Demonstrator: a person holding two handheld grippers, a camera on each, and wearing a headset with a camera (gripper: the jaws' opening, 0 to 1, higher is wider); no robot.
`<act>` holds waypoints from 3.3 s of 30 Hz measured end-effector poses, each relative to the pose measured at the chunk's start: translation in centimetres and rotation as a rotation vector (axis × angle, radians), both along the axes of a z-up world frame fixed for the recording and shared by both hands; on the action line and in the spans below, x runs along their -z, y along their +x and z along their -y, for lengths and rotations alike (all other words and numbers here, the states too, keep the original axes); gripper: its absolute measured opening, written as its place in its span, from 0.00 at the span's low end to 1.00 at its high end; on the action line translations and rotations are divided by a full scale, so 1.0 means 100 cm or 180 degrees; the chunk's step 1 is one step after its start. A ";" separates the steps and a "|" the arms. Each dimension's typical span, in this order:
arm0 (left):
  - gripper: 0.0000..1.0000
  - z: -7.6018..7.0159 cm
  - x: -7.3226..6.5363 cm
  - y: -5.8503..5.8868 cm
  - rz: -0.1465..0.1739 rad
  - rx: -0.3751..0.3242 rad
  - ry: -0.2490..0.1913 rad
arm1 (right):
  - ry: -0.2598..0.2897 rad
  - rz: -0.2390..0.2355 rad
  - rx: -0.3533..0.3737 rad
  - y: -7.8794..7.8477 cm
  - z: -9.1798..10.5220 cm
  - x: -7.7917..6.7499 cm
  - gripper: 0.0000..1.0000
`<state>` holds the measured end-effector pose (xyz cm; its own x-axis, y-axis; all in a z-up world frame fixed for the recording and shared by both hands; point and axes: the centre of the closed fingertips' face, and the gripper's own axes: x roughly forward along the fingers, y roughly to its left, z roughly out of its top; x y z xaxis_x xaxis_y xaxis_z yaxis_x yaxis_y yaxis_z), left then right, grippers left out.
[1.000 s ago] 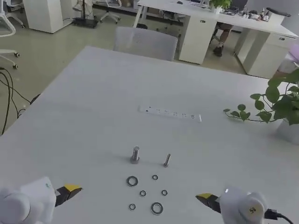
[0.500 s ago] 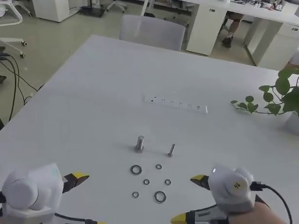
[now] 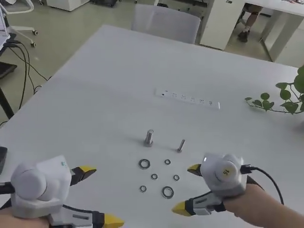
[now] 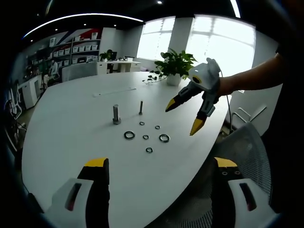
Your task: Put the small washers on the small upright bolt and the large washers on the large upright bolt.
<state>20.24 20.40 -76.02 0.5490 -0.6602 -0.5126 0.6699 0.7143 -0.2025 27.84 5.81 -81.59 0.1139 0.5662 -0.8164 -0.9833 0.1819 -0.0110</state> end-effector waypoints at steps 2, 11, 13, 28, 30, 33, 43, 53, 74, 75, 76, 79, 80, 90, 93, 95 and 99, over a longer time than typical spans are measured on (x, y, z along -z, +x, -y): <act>0.89 -0.001 0.000 0.000 0.0006 0.0007 0.0012 | -0.0060 0.0005 -0.0074 0.000 -0.001 0.003 0.73; 0.88 -0.013 -0.002 0.005 0.0029 -0.0047 0.0009 | -0.0305 -0.0029 -0.0412 0.003 -0.008 0.017 0.66; 0.88 -0.015 0.001 0.005 0.0026 -0.0036 0.0047 | -0.0362 -0.0057 -0.0490 0.003 -0.009 0.022 0.64; 0.86 -0.009 -0.005 0.003 0.0027 0.0056 0.0021 | -0.0645 -0.0010 -0.0826 0.004 -0.018 0.050 0.57; 0.86 -0.008 -0.005 0.002 0.0022 0.0085 0.0042 | -0.0678 -0.0012 -0.0846 0.006 -0.018 0.052 0.55; 0.85 -0.008 -0.006 0.002 0.0026 0.0073 0.0031 | -0.0731 -0.0017 -0.0885 0.008 -0.016 0.055 0.52; 0.82 -0.010 -0.006 -0.003 0.0033 0.0054 0.0063 | -0.0809 -0.0065 -0.1007 0.004 -0.012 0.061 0.49; 0.81 -0.010 -0.005 -0.013 0.0048 0.0089 0.0125 | -0.0817 -0.0061 -0.1023 0.004 -0.016 0.061 0.41; 0.75 -0.013 -0.011 -0.014 0.0088 0.0058 0.0089 | -0.1582 0.0018 -0.1210 0.005 -0.017 0.064 0.23; 0.75 -0.013 -0.011 -0.014 0.0093 0.0062 0.0089 | -0.1608 0.0036 -0.1242 0.005 -0.017 0.064 0.23; 0.74 -0.011 -0.011 -0.013 0.0105 0.0068 0.0089 | -0.1608 0.0017 -0.1198 0.006 -0.018 0.064 0.22; 0.74 -0.010 -0.012 -0.013 0.0116 0.0070 0.0080 | -0.1585 0.0012 -0.1163 0.006 -0.016 0.063 0.21; 0.74 -0.010 -0.013 -0.013 0.0118 0.0067 0.0078 | -0.1555 0.0007 -0.1123 0.006 -0.016 0.063 0.21; 0.74 -0.012 -0.019 -0.013 0.0132 0.0074 0.0131 | -0.1449 -0.0066 -0.1047 0.007 -0.016 0.062 0.21; 0.73 -0.012 -0.020 -0.012 0.0143 0.0084 0.0117 | -0.1437 -0.0086 -0.0990 0.008 -0.016 0.062 0.21; 0.73 -0.012 -0.020 -0.010 0.0155 0.0091 0.0109 | -0.1430 -0.0116 -0.0940 0.007 -0.015 0.062 0.21; 0.73 -0.010 -0.019 -0.008 0.0150 0.0119 0.0102 | -0.1435 -0.0153 -0.0914 0.007 -0.012 0.059 0.21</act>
<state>19.40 21.44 -74.11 0.5482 -0.6643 -0.5081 0.7045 0.6942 -0.1476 28.51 7.00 -87.49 -0.0374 0.1610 -0.9863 -0.9941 -0.1069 0.0202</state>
